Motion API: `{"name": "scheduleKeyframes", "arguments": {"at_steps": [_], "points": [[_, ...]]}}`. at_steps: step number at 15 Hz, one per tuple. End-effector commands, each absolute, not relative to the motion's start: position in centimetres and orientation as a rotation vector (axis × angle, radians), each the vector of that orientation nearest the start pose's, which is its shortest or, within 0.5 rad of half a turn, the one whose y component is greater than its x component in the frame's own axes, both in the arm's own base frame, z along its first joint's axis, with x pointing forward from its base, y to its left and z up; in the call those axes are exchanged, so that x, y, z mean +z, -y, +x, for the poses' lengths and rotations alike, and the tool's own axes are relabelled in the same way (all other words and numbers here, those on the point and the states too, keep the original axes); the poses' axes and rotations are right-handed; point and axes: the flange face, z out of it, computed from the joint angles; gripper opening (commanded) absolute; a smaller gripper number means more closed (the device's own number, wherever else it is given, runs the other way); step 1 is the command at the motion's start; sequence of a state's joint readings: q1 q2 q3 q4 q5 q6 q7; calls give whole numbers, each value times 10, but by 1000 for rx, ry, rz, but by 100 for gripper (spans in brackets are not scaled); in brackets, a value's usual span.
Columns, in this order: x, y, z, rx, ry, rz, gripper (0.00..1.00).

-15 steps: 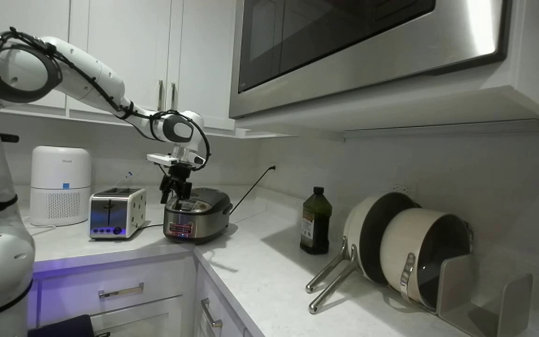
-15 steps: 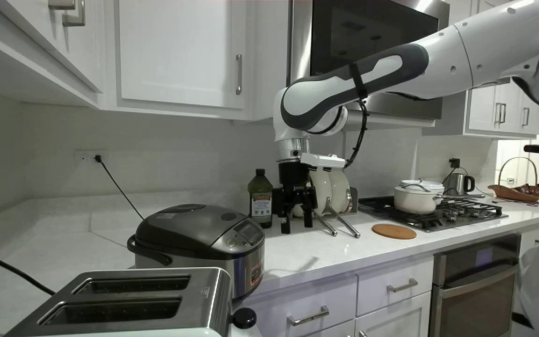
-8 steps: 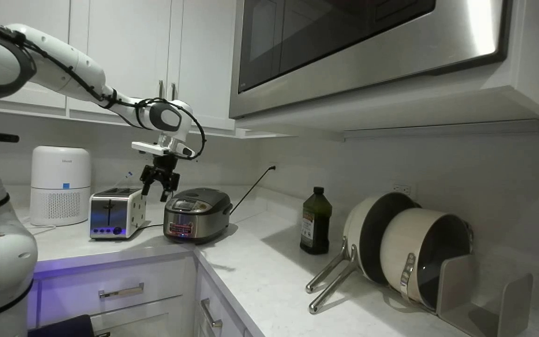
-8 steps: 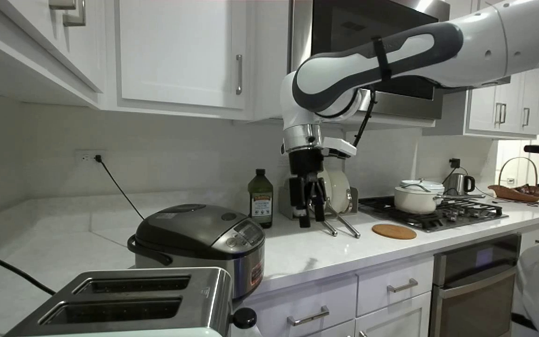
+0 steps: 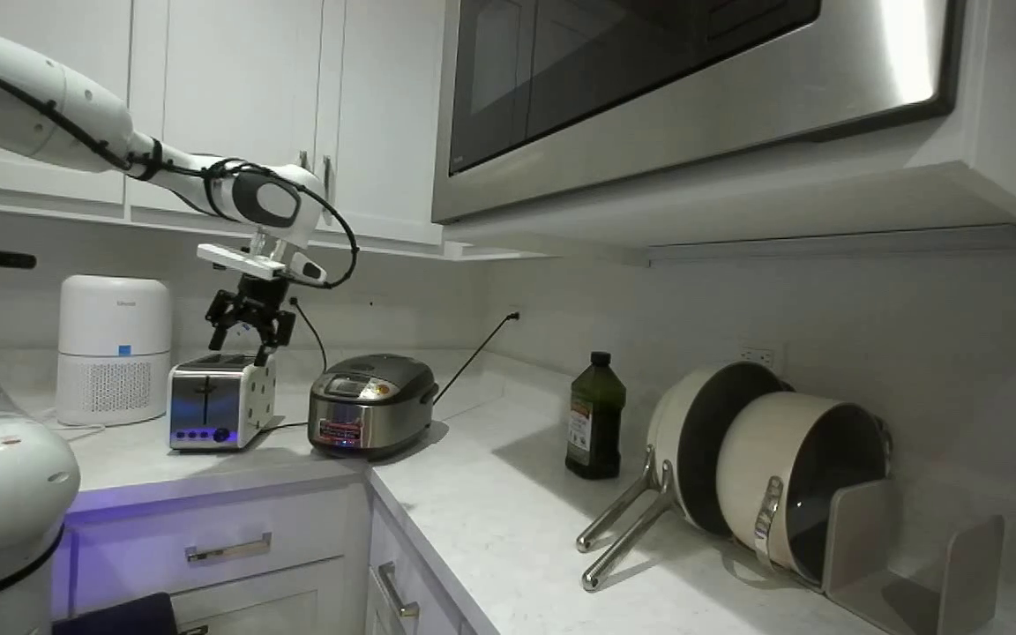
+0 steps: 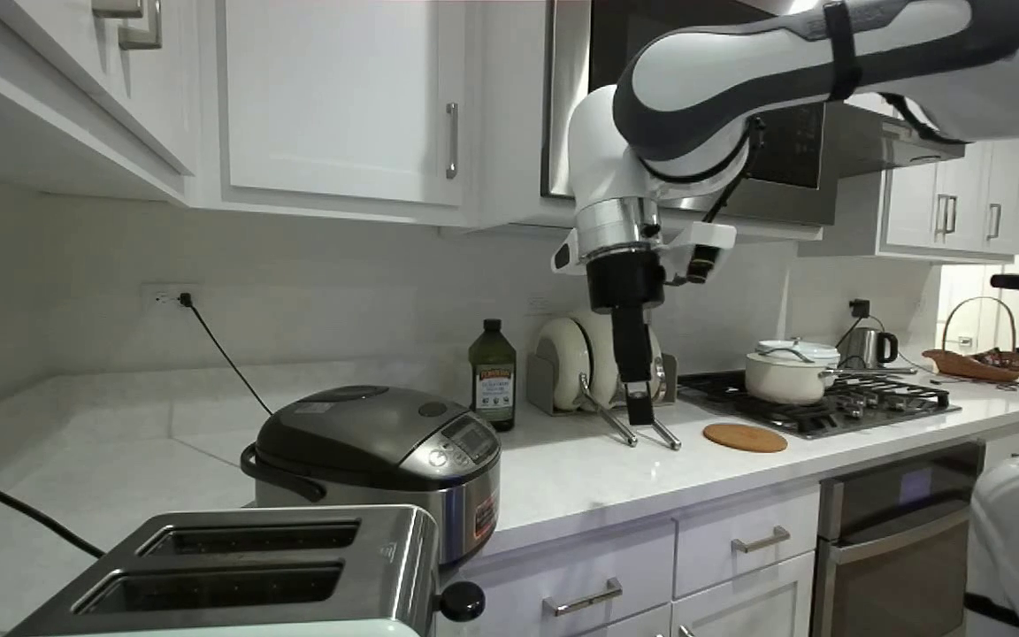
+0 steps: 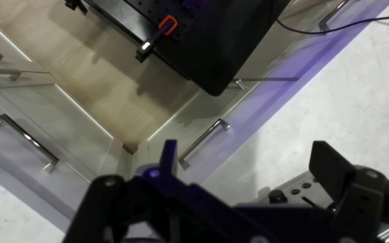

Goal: Turn on the toaster and turn it off

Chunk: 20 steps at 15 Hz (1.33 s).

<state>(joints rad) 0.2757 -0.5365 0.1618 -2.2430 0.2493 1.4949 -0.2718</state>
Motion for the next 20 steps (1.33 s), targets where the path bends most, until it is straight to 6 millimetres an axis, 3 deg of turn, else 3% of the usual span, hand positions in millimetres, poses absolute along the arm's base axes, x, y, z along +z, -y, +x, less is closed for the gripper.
{"name": "scheduleKeyframes", "arguments": {"at_steps": [1, 5, 9, 17, 18, 20], "points": [[540, -195, 281, 306, 1095, -2692, 100], [531, -208, 257, 237, 1157, -2608, 100], [534, -229, 240, 150, 1213, -2576, 100], [541, -289, 226, -177, 1312, -2547, 100], [538, -296, 225, -206, 1331, -2553, 75], [534, -306, 224, -246, 1365, -2551, 66]]}}
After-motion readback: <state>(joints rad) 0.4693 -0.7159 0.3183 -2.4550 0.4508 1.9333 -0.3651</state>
